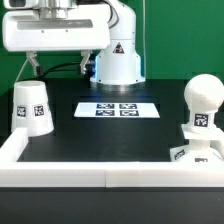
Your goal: Assemble lamp
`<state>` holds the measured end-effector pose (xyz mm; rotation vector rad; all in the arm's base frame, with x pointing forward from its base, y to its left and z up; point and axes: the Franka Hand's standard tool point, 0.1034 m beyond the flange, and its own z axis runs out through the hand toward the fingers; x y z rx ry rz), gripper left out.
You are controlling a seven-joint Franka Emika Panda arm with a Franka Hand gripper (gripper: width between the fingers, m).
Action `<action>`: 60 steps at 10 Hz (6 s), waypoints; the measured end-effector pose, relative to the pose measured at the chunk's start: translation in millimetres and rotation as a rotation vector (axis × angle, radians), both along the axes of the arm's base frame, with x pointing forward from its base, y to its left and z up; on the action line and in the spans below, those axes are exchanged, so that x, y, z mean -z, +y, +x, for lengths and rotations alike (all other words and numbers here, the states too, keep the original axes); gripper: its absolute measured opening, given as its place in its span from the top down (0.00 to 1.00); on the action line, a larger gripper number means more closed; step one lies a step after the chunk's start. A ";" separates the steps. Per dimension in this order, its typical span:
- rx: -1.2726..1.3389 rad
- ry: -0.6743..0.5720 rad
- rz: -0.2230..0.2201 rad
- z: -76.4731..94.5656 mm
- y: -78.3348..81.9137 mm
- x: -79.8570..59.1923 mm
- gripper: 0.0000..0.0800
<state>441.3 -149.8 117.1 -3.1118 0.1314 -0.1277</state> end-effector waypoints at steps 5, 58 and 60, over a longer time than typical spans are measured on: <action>-0.051 0.016 -0.031 -18.1 -20.9 34.2 0.13; 0.322 0.264 0.169 164.1 219.7 -59.7 0.14; 0.318 0.308 0.125 160.7 236.1 -50.1 0.13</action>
Offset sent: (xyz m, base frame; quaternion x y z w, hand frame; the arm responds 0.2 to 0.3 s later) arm -0.0038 -0.0109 -0.0142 0.0063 0.0069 -0.0101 0.9999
